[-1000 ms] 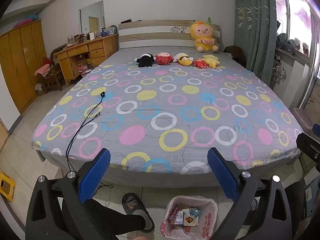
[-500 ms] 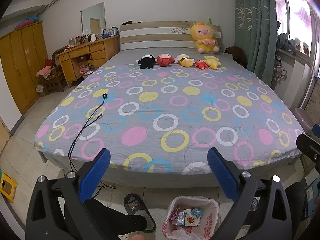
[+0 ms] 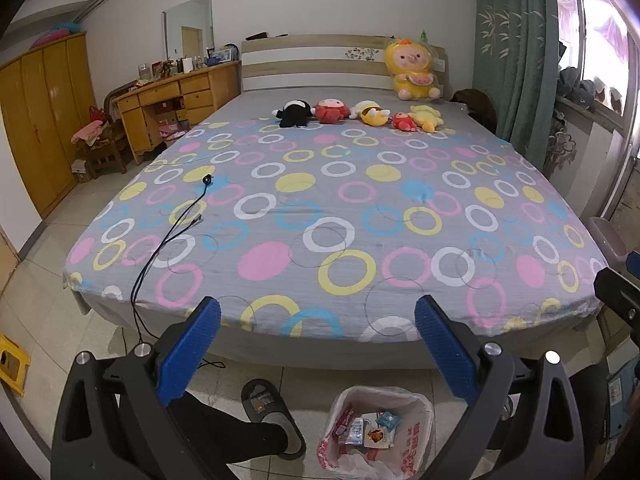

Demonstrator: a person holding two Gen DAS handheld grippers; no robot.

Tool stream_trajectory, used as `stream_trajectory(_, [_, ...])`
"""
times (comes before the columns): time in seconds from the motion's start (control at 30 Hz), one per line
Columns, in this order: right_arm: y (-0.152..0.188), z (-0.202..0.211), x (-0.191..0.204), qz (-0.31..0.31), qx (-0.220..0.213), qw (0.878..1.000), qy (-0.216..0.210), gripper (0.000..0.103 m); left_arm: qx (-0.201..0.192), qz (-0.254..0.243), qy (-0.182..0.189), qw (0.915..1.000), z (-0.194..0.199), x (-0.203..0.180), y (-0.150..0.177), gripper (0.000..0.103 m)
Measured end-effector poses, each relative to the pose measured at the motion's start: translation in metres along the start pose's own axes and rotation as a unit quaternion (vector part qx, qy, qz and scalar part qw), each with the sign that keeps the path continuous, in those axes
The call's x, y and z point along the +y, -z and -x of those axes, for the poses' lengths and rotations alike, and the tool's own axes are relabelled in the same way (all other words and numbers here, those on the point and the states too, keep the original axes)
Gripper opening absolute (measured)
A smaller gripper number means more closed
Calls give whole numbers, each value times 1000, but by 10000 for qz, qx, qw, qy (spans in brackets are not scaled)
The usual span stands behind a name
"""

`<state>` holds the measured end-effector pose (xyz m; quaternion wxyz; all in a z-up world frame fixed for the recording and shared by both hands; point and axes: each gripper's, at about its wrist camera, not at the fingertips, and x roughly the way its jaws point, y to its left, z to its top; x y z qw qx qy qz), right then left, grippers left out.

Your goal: Collect trash

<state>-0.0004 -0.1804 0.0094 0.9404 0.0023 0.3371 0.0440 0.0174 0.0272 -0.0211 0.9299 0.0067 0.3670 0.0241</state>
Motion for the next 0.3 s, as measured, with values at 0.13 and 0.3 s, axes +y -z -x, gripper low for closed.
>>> stream_trajectory(0.13, [0,-1,0,-14,25,10000,11,96,8,-7,-12,10000,0,0,0,95])
stream_trajectory(0.3, [0,-1,0,-7,22,10000,7,96,0,-20,-61,10000,1,0,0,95])
